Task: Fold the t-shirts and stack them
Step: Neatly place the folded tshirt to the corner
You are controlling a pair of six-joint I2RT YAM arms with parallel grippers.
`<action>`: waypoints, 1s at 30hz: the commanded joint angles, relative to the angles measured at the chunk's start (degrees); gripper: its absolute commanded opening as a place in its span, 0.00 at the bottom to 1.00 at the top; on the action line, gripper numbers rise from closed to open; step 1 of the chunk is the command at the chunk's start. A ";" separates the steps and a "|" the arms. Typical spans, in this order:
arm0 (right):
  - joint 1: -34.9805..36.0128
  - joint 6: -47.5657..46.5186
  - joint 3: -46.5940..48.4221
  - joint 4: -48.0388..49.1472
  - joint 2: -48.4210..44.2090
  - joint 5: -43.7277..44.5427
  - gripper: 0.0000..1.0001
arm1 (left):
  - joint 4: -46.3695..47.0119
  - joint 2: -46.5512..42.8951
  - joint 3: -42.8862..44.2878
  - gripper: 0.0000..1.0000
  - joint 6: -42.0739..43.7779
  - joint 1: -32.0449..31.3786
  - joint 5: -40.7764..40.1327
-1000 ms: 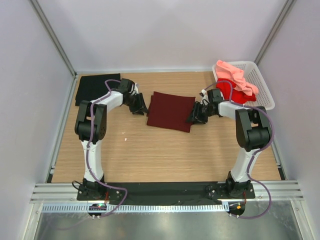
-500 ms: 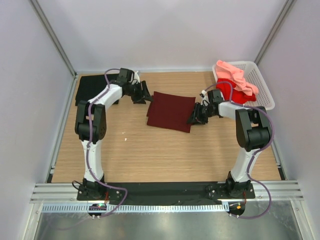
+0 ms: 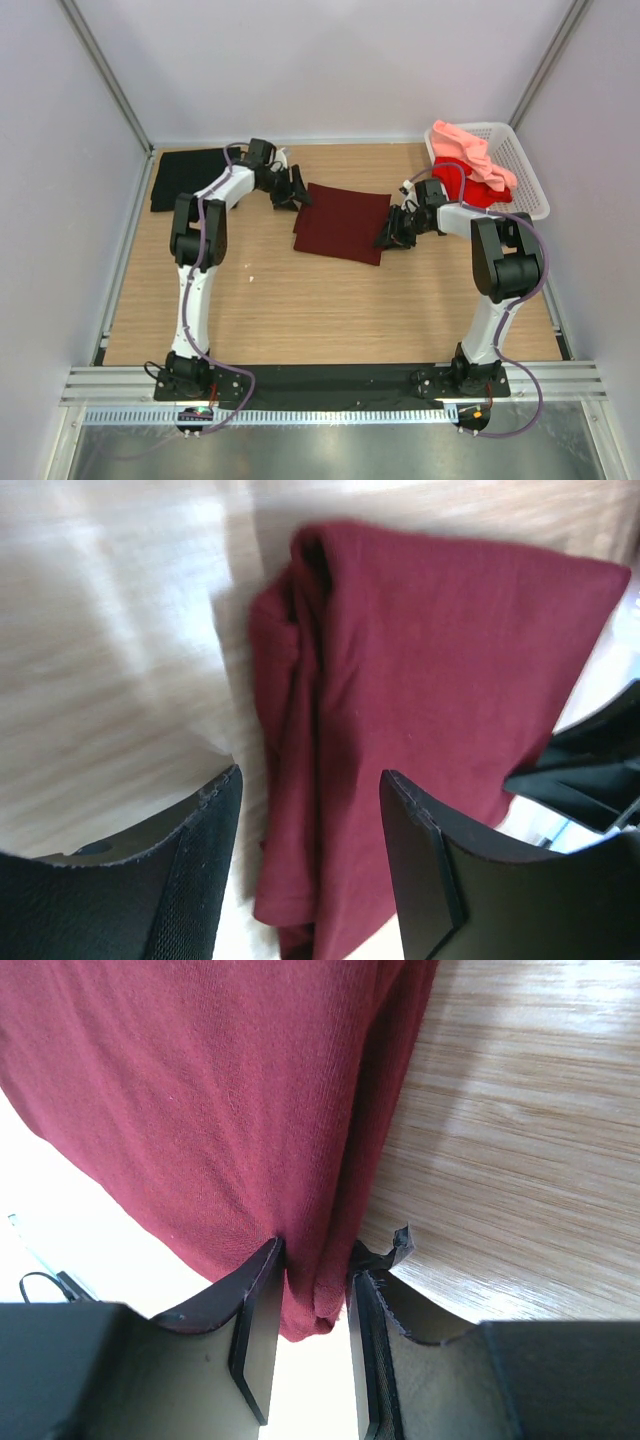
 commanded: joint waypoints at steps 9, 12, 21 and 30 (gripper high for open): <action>-0.18 -1.04 -1.61 -2.65 -3.77 2.68 0.37 | -2.00 3.78 3.93 0.58 3.91 -1.49 -1.22; -0.18 -0.78 -1.09 -2.74 -3.68 2.42 0.37 | -1.91 3.87 3.14 0.57 4.35 -2.37 -2.01; -0.18 -0.78 -1.00 -2.56 -4.29 2.24 0.37 | -1.21 4.05 1.47 0.56 4.44 -4.74 -4.81; -0.10 0.62 -1.88 -2.47 -6.40 1.54 0.38 | -1.56 2.03 -0.12 0.15 2.42 -5.71 -9.65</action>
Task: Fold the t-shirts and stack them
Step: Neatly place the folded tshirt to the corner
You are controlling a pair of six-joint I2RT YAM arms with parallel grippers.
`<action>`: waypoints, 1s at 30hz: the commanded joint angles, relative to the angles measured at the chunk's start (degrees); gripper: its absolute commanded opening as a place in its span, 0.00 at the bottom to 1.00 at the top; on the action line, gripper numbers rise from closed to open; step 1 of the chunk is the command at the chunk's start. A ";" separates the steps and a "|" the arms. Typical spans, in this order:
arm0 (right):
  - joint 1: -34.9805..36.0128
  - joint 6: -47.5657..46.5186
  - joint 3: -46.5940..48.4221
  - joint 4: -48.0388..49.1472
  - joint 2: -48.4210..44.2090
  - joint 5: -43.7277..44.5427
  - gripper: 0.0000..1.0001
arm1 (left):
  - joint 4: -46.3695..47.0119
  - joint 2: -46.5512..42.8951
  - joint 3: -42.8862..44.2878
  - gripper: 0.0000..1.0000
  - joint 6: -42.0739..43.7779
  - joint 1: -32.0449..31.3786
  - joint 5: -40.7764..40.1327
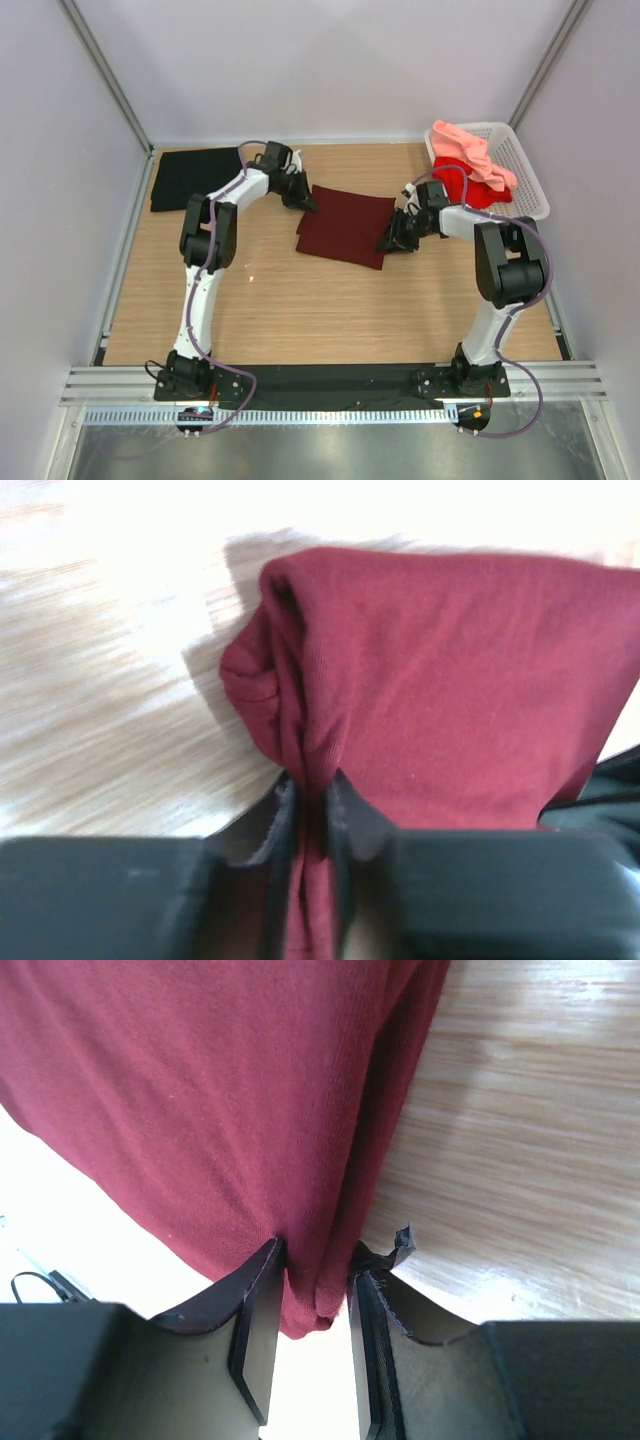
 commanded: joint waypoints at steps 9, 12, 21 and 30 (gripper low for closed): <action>-0.01 2.87 0.84 -4.96 -11.11 2.11 0.63 | -16.48 -3.48 7.97 0.00 -0.13 -2.73 -14.94; 0.08 3.13 0.84 -7.51 -13.40 4.66 0.70 | -21.31 -3.92 11.22 0.00 1.37 -2.64 -18.99; -0.01 5.07 1.37 -8.04 -20.52 5.37 0.97 | -33.19 -3.65 20.73 0.00 9.09 -0.62 -35.32; -0.01 4.89 0.22 -5.23 -20.53 5.46 1.00 | -31.96 -4.62 25.72 0.00 21.32 3.50 -47.99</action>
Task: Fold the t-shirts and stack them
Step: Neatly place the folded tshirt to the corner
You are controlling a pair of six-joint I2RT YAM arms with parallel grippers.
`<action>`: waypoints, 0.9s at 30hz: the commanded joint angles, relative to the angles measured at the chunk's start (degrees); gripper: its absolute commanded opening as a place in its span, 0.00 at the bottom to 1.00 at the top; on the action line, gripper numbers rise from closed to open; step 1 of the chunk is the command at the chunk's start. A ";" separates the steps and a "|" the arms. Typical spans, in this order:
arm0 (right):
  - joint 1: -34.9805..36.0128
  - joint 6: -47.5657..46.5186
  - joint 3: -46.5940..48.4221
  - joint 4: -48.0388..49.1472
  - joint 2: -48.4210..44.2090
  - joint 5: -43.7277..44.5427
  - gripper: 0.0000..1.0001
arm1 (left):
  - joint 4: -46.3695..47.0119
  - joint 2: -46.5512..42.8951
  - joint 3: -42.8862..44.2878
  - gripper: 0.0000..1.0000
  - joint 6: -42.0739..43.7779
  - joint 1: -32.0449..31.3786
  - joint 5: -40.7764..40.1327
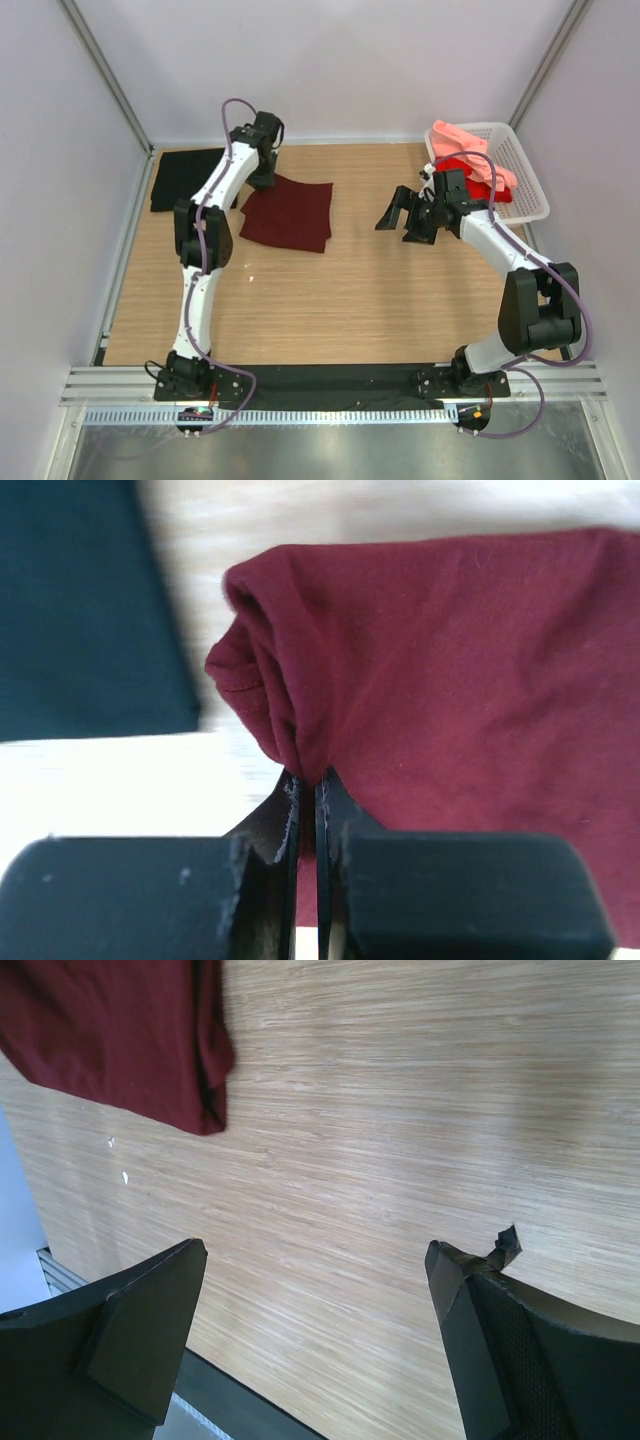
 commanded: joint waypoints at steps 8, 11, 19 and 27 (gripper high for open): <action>0.08 -0.29 1.78 3.74 1.92 -0.84 1.00 | 9.61 -5.10 6.48 0.00 12.70 5.76 -14.50; -0.01 -0.82 2.40 3.12 2.71 -1.11 1.00 | 12.10 -6.08 6.20 0.00 14.47 7.51 -15.39; -0.09 -1.17 1.87 3.83 1.75 -0.23 1.00 | 17.81 -7.66 6.99 0.00 17.72 11.38 -16.88; -0.09 -0.56 1.08 5.06 1.74 -0.06 1.00 | 22.30 -7.40 4.79 0.00 18.60 17.09 -15.04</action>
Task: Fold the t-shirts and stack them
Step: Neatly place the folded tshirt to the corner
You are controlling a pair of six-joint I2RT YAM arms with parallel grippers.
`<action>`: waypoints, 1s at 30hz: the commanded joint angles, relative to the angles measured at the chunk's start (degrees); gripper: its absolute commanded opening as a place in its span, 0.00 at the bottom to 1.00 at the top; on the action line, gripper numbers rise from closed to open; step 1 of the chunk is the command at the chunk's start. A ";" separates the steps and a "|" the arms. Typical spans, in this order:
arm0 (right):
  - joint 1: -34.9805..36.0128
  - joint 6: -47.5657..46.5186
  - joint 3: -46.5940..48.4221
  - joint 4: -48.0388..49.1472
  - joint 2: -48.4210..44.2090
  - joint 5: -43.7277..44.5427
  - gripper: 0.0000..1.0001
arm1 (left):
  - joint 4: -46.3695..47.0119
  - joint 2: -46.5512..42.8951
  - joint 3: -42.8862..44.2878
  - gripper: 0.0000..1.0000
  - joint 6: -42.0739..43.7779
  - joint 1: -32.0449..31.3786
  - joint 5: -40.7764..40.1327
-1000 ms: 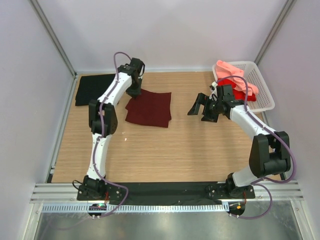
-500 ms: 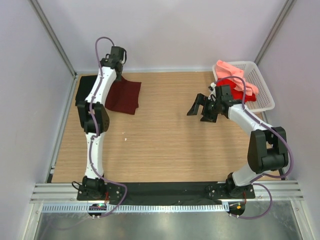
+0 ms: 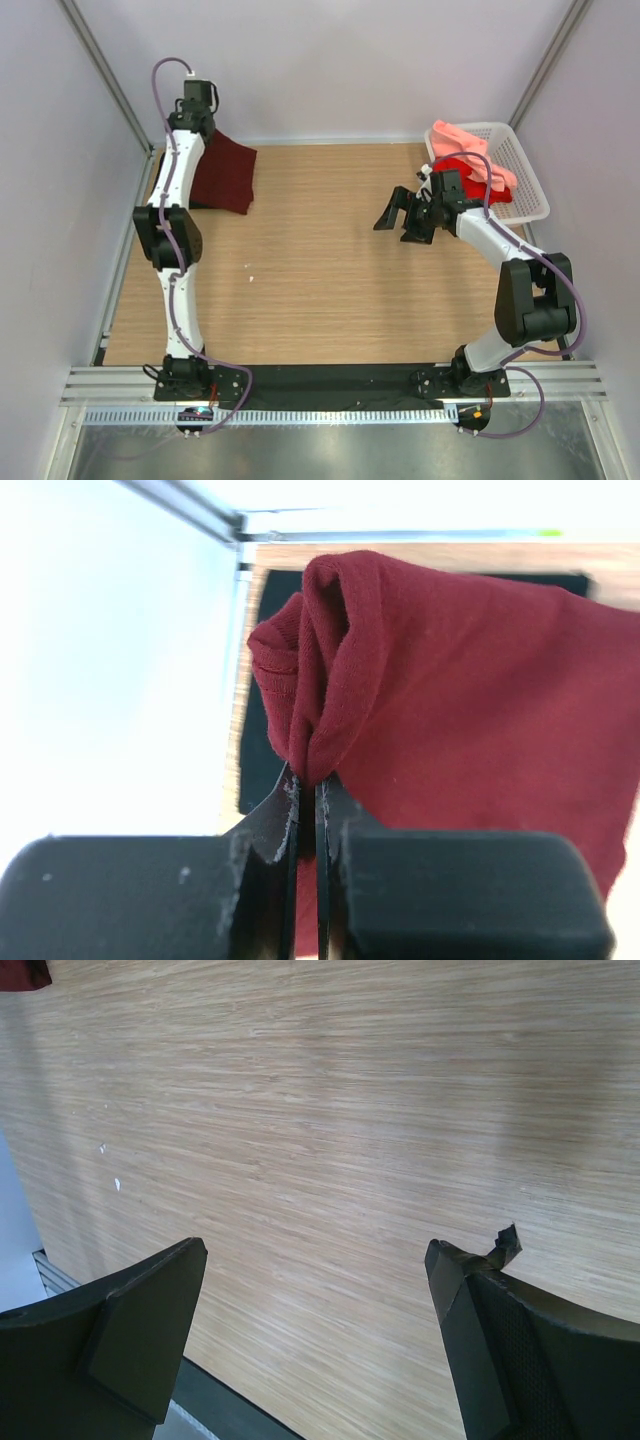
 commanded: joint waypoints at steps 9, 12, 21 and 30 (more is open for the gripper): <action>-0.10 0.21 1.19 3.05 1.85 0.91 1.00 | 10.39 10.10 5.70 0.09 -1.84 12.49 1.55; -0.10 -0.05 1.45 3.40 2.46 1.00 1.00 | 12.39 13.88 8.71 0.38 -1.65 12.32 -0.73; -0.09 -1.02 2.33 2.08 2.99 1.44 1.00 | 15.84 5.12 -4.45 0.59 -4.47 11.18 -0.50; 0.08 -1.72 2.24 1.74 1.06 0.99 1.00 | 5.90 -12.72 -13.50 0.58 -17.96 4.50 22.42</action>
